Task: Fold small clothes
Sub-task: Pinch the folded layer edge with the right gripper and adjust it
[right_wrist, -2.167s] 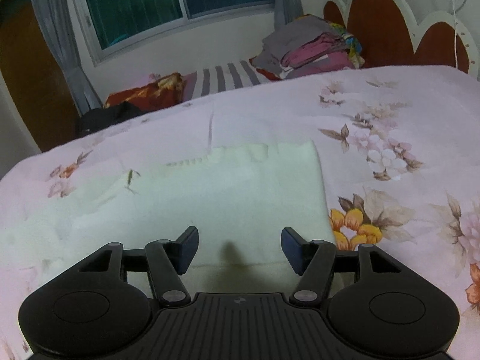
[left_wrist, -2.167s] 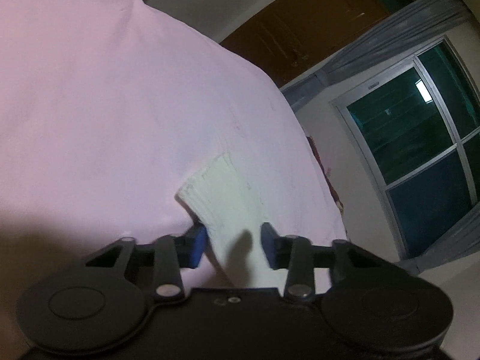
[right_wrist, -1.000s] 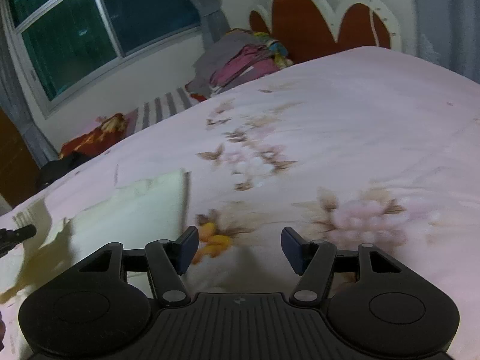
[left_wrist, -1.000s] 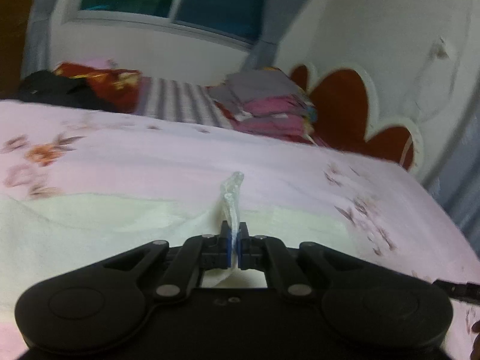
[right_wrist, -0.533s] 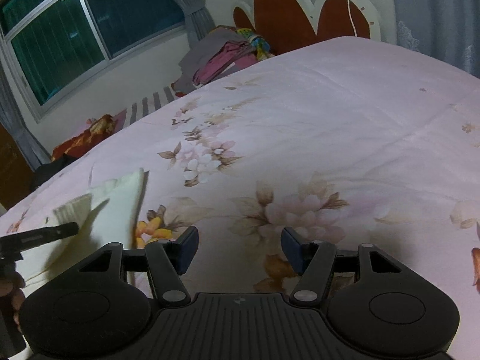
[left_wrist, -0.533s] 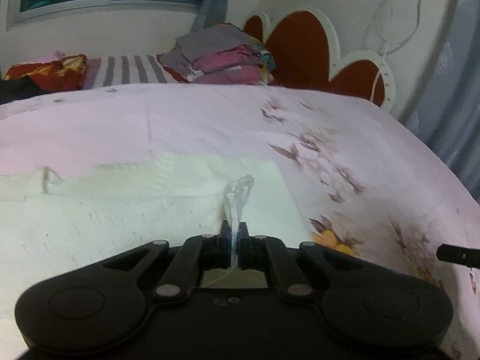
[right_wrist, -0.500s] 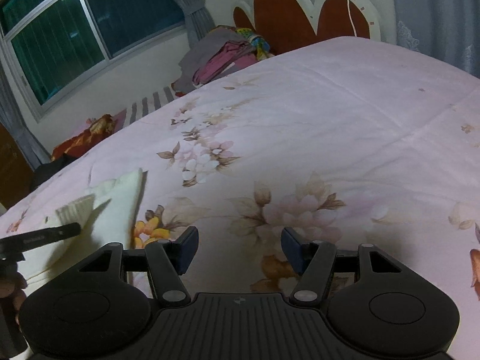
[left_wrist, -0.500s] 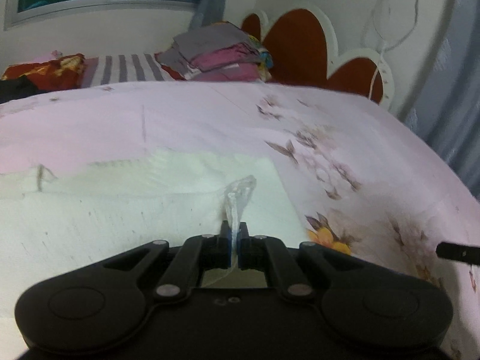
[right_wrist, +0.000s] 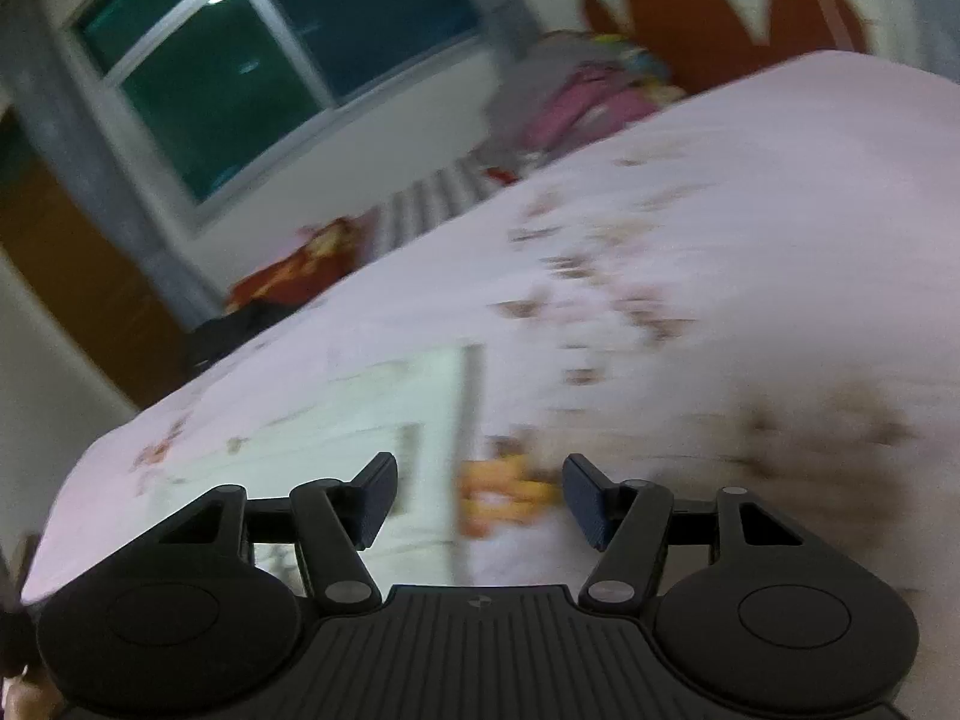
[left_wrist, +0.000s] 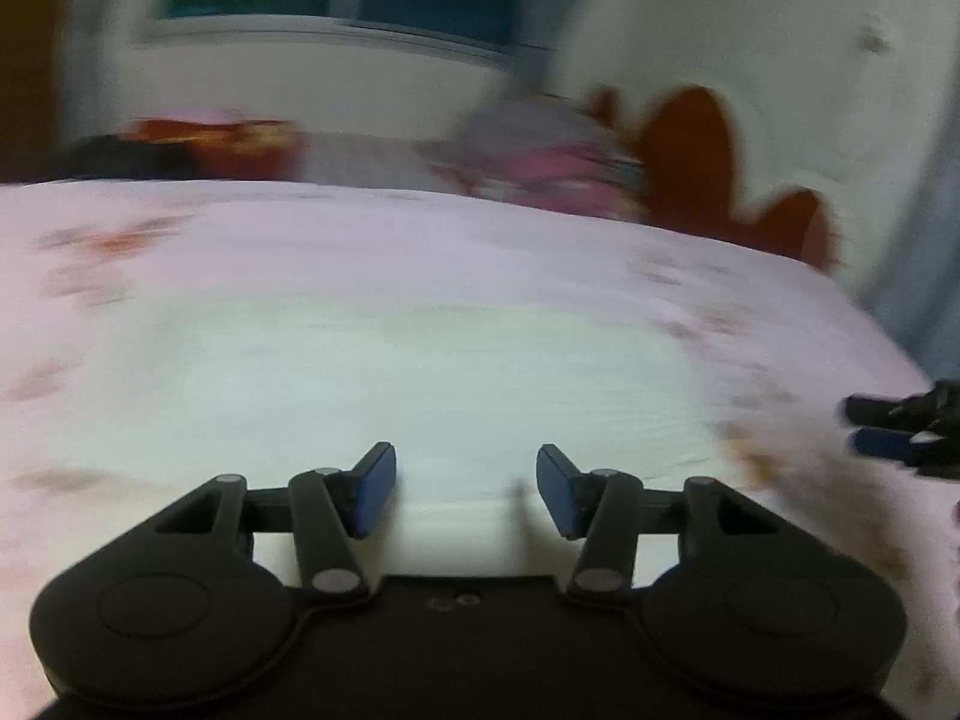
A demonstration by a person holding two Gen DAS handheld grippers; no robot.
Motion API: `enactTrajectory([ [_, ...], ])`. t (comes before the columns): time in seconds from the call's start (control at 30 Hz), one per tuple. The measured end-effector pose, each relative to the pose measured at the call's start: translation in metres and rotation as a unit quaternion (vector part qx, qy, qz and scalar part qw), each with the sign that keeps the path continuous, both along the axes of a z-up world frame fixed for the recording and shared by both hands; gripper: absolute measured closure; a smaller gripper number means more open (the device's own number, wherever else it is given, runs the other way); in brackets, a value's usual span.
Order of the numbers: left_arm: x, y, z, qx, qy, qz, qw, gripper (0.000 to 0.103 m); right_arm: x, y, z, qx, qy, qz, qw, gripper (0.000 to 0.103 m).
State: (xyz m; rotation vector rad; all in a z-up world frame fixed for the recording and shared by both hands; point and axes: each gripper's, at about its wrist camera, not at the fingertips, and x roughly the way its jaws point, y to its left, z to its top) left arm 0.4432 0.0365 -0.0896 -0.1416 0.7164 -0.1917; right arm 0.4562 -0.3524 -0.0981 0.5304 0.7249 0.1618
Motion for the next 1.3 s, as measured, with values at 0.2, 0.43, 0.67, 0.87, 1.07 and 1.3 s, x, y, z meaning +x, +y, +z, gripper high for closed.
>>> enactTrajectory([
  [0.2,-0.025,0.108,-0.012,0.003,0.033,0.129,0.991,0.054,0.04,0.058,-0.019,-0.018,0.022,0.044,0.999,0.042],
  [0.43,0.0,0.126,-0.026,-0.032,0.049,0.109,0.9923,0.054,0.067,0.074,-0.045,-0.016,0.07,0.036,0.997,0.068],
  [0.67,0.008,0.125,-0.034,-0.023,0.058,0.101,0.9929,0.068,0.072,0.1,-0.048,-0.076,0.066,0.046,0.994,0.069],
  [0.87,0.014,0.129,-0.037,-0.005,0.061,0.079,0.995,0.079,0.072,0.104,-0.048,-0.068,0.057,0.055,0.995,0.099],
  [1.07,0.016,0.13,-0.037,0.001,0.061,0.069,0.9958,0.079,0.049,0.082,-0.019,-0.079,-0.001,0.011,0.997,0.099],
  [1.3,0.018,0.133,-0.038,-0.008,0.064,0.067,0.9957,0.079,0.049,0.083,-0.033,-0.078,0.024,0.027,0.996,0.099],
])
